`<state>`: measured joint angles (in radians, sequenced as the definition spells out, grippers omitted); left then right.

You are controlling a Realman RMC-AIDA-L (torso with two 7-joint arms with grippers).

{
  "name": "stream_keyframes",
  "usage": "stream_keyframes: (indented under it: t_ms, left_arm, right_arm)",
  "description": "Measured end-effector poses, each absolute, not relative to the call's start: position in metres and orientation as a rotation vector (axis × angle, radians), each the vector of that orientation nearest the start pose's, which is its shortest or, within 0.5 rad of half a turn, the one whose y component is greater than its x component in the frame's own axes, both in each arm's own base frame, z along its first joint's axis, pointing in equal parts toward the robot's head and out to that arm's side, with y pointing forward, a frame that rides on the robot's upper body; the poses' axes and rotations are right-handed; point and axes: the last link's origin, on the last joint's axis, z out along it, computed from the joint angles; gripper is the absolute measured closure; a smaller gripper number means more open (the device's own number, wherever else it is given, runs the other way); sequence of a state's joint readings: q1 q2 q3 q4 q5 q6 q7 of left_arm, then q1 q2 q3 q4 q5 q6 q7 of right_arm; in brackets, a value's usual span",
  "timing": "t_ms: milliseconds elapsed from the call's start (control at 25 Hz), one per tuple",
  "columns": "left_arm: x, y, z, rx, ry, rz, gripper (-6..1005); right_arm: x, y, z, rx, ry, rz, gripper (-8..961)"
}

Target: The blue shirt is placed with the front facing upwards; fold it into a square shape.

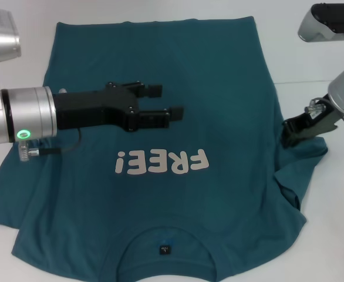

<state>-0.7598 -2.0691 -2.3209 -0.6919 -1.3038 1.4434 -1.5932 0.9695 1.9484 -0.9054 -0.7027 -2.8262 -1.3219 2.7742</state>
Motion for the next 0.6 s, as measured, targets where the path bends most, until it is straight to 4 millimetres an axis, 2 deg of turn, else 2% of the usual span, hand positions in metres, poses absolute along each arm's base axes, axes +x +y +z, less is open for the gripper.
stream_keyframes:
  t_ms: [80,520,600]
  left_arm:
    - [-0.159,0.399,0.004,-2.746,-0.532,-0.835,155]
    - [-0.158,0.398,0.004,-2.752,-0.545,-0.841,155]
    - [-0.158,0.398,0.004,-2.752,-0.545,-0.842,155]
  right_arm:
    - [0.222,0.446,0.050,-2.078,1.490,-0.349,856]
    - [0.232,0.442,0.065,-2.019,1.570,-0.323,634]
    - [0.232,0.440,0.065,-2.038,1.552,-0.344,548]
